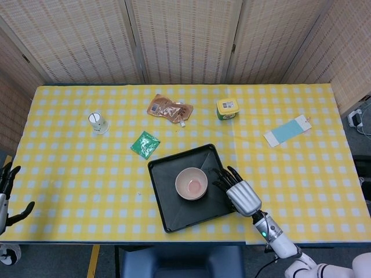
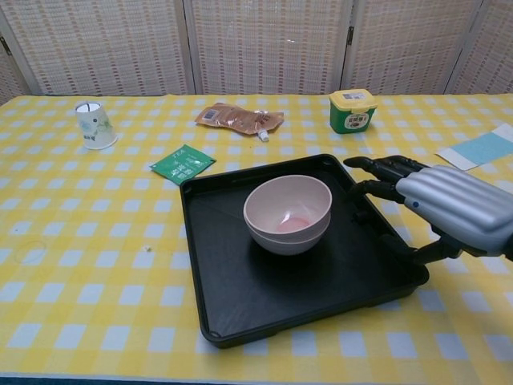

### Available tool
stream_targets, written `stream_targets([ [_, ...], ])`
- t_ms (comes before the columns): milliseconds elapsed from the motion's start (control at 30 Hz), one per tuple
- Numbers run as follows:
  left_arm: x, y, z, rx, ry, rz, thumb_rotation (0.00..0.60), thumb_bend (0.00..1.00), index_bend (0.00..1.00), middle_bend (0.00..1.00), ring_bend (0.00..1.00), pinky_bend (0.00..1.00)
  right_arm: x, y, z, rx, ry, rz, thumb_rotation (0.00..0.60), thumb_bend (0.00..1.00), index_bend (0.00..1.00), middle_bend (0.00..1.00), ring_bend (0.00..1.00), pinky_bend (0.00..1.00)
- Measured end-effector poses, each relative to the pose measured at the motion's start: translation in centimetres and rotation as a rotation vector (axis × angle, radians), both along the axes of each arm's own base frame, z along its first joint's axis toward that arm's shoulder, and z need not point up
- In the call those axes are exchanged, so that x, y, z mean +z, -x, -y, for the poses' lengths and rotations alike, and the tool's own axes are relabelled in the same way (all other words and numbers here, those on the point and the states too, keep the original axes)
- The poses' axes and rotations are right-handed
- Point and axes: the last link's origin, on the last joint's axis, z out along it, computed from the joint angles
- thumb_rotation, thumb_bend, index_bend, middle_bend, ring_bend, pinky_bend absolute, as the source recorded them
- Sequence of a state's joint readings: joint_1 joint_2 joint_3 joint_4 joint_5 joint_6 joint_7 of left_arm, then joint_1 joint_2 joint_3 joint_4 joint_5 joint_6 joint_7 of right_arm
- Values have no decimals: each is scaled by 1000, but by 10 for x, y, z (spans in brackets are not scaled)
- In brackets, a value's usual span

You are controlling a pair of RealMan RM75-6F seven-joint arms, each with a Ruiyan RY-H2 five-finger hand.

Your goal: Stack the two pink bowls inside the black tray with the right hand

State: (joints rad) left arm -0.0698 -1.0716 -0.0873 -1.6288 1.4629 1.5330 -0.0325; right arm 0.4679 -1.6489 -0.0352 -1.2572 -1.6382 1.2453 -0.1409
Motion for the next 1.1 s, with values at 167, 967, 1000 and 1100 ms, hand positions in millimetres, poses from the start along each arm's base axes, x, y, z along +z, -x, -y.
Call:
stream_targets([
  [167,3,3,0,6,-9,-4,600,299,0,0,0,0,2,-1,2,9,13,33,600,501,225,0,0,0],
  [967,-28,-13,8,-9,87,-100,600,298,0,0,0,0,195,64,-112,-357,393,-14,600,386,0,0,0,0],
  [1000,-29,-14,8,-9,90,-102,600,298,0,0,0,0,195,64,-112,-359,390,-15,600,387,0,0,0,0],
  [1100,-31,-15,10,-13,98,-109,600,299,0,0,0,0,194,63,-113,-361,374,-23,600,386,0,0,0,0],
])
